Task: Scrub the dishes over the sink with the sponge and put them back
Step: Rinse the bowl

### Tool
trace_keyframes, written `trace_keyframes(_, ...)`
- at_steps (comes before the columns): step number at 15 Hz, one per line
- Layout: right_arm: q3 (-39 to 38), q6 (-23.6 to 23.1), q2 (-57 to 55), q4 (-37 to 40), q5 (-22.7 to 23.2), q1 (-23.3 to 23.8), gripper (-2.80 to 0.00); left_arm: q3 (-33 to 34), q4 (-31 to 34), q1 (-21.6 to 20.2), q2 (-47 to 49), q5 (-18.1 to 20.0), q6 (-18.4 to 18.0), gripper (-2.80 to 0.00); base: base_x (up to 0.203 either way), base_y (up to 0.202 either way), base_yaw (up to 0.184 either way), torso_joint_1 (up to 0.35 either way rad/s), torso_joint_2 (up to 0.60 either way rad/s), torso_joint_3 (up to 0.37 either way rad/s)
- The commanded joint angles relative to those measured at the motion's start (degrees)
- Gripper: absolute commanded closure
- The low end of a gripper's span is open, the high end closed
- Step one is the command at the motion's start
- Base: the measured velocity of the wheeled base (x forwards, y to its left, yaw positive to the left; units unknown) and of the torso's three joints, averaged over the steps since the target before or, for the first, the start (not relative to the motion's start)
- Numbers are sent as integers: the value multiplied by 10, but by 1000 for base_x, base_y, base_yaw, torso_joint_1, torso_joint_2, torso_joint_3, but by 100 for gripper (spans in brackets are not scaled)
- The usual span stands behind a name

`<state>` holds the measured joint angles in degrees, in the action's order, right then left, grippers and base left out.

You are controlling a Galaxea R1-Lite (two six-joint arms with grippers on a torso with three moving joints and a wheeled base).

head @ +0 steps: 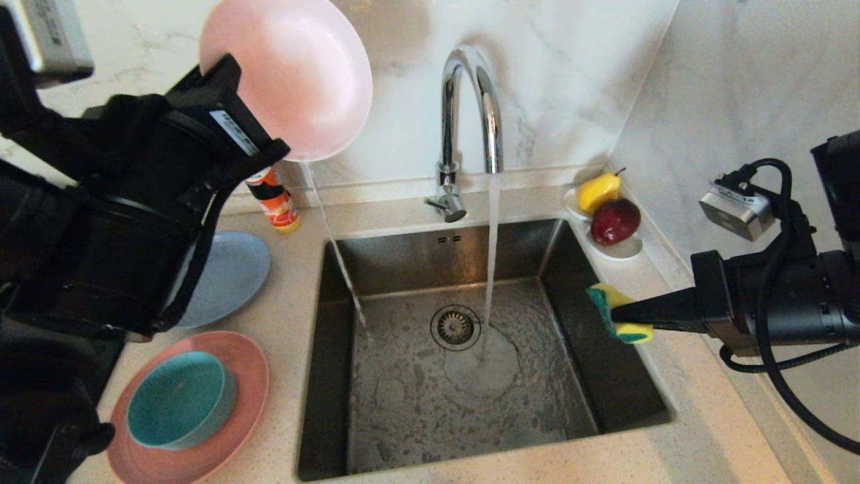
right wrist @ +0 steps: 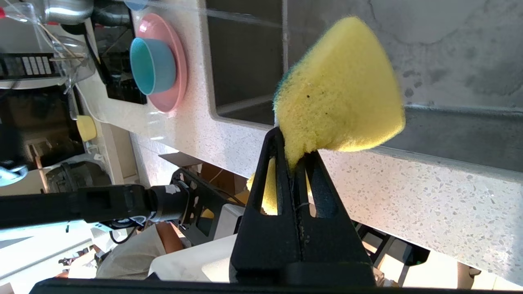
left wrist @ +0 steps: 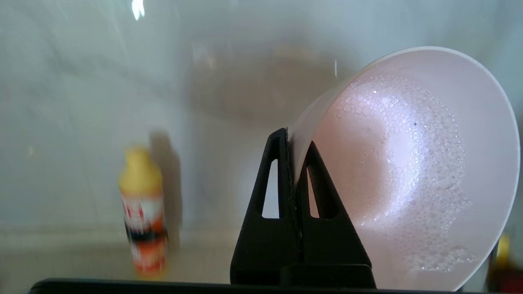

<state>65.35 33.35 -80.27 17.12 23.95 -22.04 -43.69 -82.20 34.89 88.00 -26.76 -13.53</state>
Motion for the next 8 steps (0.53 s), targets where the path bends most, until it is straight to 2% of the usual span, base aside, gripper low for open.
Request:
trace_keyframes(1,-1,2,10,1,1,0,0,7,32,-1,19,-3,14,0,0,0,0,0,0,0)
trace_keyframes(3,-6,3,20,2,1,0,0,6,141,-3,24,-4,57,0,0,0,0,0,0,0)
trace_keyframes(6,-20,2,41,3,0,0,0,-44,392,-13,9,-3,153,0,0,0,0,0,0,0)
trace_keyframes(8,-28,2,52,7,0,0,0,-109,595,-36,-11,11,225,0,0,0,0,0,0,0)
